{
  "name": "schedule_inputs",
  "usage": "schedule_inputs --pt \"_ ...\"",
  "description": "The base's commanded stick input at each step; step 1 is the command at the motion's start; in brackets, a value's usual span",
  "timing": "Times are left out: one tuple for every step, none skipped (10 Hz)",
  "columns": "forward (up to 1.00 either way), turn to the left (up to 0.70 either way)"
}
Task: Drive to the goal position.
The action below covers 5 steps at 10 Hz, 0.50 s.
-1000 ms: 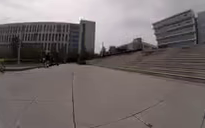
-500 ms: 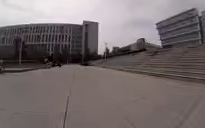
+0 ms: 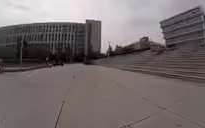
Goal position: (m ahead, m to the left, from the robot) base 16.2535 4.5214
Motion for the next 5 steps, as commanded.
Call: schedule_inputs --pt "1.00 0.00" --pt "1.00 0.11" --pt "1.00 0.36" --pt "1.00 0.02" --pt "1.00 0.00"
